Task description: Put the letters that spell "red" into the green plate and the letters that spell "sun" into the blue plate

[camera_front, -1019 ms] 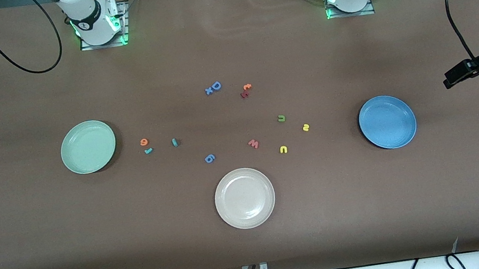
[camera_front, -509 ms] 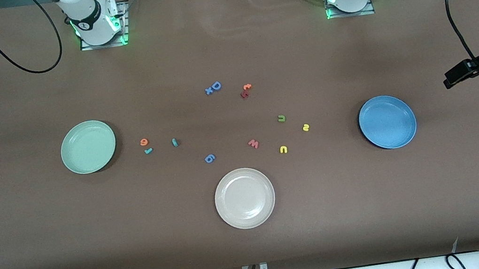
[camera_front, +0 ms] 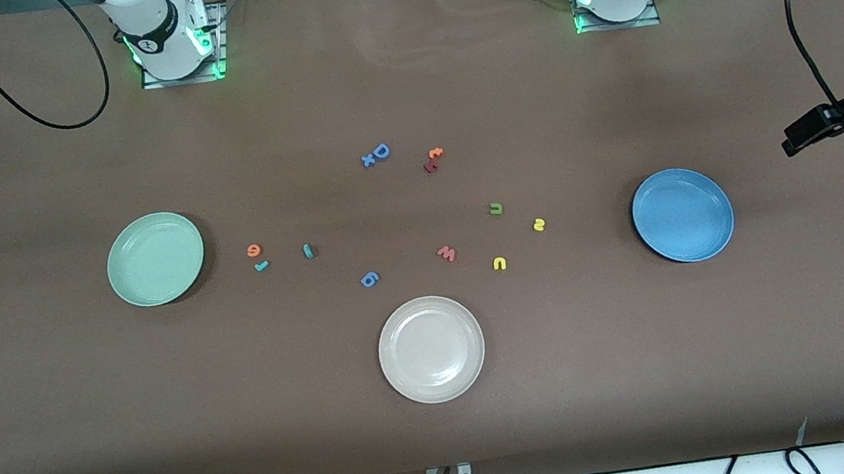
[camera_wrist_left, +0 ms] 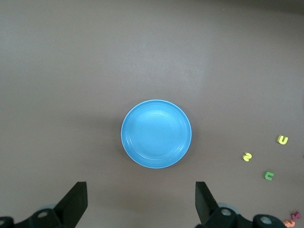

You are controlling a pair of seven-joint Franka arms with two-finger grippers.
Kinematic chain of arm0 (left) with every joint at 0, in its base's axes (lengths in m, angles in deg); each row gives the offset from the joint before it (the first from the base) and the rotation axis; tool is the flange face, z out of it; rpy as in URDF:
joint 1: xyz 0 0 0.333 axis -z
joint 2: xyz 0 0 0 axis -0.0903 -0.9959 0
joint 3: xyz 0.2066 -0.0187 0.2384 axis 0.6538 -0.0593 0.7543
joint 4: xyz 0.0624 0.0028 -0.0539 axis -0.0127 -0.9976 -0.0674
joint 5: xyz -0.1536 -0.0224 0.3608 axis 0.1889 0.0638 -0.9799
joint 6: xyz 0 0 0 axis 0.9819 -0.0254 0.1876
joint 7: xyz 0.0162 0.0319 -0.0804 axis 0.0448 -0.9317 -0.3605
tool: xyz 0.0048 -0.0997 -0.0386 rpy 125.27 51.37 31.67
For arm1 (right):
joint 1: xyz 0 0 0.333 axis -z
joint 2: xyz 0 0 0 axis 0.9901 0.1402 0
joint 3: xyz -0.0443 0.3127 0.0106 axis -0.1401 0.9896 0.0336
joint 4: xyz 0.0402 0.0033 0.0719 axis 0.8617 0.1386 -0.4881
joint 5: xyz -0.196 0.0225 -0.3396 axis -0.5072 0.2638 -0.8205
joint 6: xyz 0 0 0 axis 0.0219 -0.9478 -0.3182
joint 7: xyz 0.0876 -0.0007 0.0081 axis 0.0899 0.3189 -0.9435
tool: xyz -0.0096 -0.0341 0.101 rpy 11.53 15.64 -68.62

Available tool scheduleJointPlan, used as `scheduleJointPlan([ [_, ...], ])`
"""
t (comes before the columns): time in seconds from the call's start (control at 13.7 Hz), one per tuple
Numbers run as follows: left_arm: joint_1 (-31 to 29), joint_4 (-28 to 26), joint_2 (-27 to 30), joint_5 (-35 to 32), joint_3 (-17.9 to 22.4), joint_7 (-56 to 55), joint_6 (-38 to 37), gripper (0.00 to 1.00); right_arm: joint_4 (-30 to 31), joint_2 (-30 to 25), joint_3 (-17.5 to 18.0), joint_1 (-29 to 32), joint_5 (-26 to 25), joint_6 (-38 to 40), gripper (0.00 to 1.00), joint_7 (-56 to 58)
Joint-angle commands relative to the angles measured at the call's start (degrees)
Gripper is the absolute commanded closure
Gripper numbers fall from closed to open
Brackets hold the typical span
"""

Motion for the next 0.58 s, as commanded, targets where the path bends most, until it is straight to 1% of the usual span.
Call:
scheduleJointPlan([
  [0.0,-0.4,0.8,-0.2,0.4,-0.2,0.9,-0.3,0.00,1.2,-1.0,0.5,0.4,-0.2,0.1,0.01,-0.8],
  [0.51,-0.4,0.8,-0.2,0.4,-0.1,0.9,-0.3,0.00,1.0,-1.0,0.5,0.4,-0.2,-0.1,0.00,-0.6],
])
